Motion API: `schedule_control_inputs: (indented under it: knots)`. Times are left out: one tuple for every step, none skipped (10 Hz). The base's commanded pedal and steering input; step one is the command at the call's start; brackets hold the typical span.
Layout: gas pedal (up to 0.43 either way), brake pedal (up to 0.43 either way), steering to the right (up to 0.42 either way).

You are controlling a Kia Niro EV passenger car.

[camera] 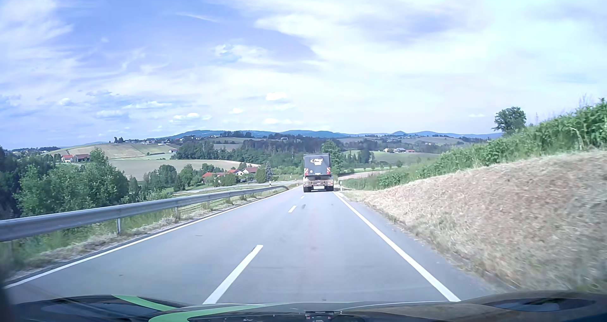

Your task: Follow the waypoints while adhering to traffic rules and regulations

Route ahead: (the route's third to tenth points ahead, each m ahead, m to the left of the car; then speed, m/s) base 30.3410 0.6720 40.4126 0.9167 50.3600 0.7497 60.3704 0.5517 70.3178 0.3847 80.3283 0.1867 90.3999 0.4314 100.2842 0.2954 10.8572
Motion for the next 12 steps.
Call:
schedule_control_inputs:
  knots:
    - [0.000, 0.000, 0.003]
    - [0.000, 0.000, 0.005]
    - [0.000, 0.000, 0.004]
    - [0.000, 0.000, 0.003]
    - [0.000, 0.000, 0.004]
    - [0.000, 0.000, 0.003]
    - [0.000, 0.000, 0.002]
    - [0.000, 0.000, 0.000]
    - [0.000, 0.000, -0.001]
    - [0.000, 0.000, -0.002]
    - [0.000, 0.000, -0.002]
    - [0.000, 0.000, -0.002]
